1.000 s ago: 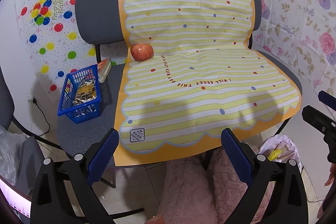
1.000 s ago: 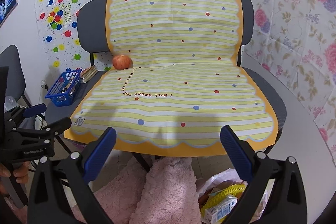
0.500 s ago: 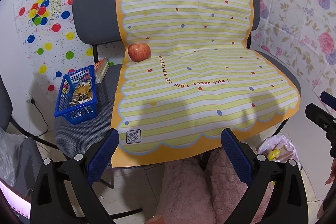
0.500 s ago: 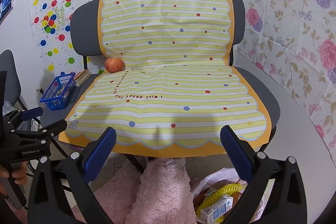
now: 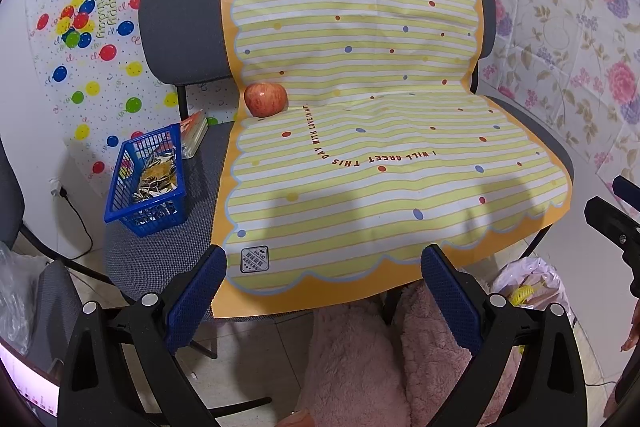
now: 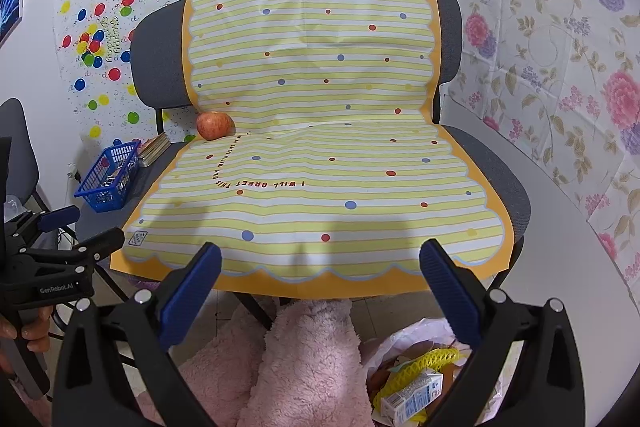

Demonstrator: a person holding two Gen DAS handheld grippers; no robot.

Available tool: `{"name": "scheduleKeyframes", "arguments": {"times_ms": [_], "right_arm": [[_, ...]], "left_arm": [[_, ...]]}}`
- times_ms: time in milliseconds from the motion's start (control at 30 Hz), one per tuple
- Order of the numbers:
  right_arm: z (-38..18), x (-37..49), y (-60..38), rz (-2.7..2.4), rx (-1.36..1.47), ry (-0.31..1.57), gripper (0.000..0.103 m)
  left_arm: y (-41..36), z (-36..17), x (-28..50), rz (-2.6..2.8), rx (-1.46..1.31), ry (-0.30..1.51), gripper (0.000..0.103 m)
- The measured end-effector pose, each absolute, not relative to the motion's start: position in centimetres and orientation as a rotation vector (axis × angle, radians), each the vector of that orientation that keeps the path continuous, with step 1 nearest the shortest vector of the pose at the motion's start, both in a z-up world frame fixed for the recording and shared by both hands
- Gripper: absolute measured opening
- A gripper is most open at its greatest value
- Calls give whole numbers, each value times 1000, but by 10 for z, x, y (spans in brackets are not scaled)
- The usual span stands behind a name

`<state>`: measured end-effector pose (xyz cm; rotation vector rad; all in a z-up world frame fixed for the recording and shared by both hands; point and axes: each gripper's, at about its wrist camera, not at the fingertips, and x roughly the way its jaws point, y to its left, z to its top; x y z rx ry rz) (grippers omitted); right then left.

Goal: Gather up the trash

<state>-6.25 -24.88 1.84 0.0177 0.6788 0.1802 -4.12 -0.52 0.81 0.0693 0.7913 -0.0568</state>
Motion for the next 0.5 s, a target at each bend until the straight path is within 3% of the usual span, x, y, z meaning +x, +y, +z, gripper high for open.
{"name": "scheduleKeyframes", "arguments": {"times_ms": [500], "right_arm": [[19,-64,-253,173,22,675,97]], "left_arm": [[-5,8,-41,-58,70,790,97]]}}
